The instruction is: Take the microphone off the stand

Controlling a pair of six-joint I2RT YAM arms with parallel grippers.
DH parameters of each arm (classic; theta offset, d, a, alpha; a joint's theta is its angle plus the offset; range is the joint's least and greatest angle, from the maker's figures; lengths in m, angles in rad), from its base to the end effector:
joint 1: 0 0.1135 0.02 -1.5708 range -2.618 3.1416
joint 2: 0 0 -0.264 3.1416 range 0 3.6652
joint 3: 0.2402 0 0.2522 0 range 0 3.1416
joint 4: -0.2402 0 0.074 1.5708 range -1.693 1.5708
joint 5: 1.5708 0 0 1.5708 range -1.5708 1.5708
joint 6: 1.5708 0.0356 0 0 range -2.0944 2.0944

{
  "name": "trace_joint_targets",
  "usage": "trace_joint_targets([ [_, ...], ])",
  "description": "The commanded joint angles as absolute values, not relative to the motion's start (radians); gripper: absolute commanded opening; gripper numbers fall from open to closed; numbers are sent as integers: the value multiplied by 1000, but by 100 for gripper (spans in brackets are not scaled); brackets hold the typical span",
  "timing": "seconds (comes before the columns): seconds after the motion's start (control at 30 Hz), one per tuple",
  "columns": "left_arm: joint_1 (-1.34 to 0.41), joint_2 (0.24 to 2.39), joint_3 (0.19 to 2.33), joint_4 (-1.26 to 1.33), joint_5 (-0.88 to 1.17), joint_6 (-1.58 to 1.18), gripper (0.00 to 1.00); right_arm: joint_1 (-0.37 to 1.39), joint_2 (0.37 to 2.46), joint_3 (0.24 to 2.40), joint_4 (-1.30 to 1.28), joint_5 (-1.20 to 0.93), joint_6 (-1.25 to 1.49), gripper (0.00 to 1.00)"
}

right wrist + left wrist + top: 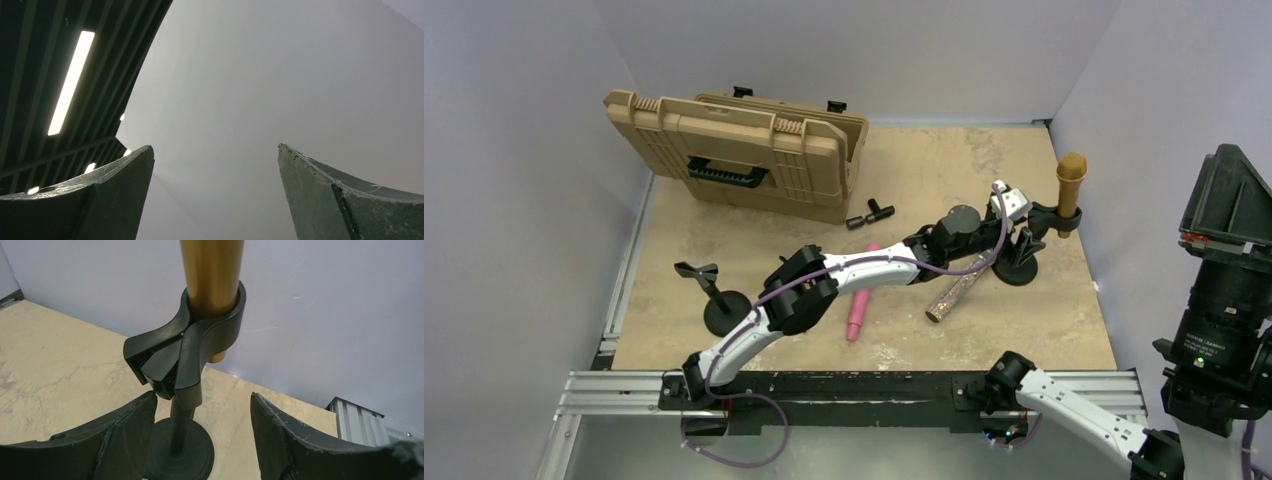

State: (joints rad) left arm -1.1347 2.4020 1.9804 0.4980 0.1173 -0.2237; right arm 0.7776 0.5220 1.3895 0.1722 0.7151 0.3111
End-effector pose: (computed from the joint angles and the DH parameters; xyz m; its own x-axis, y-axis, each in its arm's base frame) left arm 0.2379 -0.5203 0.2543 -0.1792 -0.1371 -0.9742 0.9330 0.2906 -0.2125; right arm -0.0158 -0.0483 0.5578 0.4952 0.8119 -0.3091 -0.4671 0.5488 0.6933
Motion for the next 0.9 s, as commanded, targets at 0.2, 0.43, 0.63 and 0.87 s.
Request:
trace_joint_targets([
  [0.2, -1132, 2511, 2231, 389, 73, -279, 58, 775, 502, 1401, 147, 709, 288, 92],
  [0.43, -1123, 2522, 2243, 399, 33, -300, 55, 775, 500, 1398, 150, 695, 300, 92],
  [0.63, -1124, 2552, 2291, 404, 16, -304, 44, 774, 516, 1398, 148, 684, 303, 92],
  [0.87, -1127, 2549, 2301, 410, 26, -267, 20, 775, 522, 1394, 147, 681, 316, 92],
])
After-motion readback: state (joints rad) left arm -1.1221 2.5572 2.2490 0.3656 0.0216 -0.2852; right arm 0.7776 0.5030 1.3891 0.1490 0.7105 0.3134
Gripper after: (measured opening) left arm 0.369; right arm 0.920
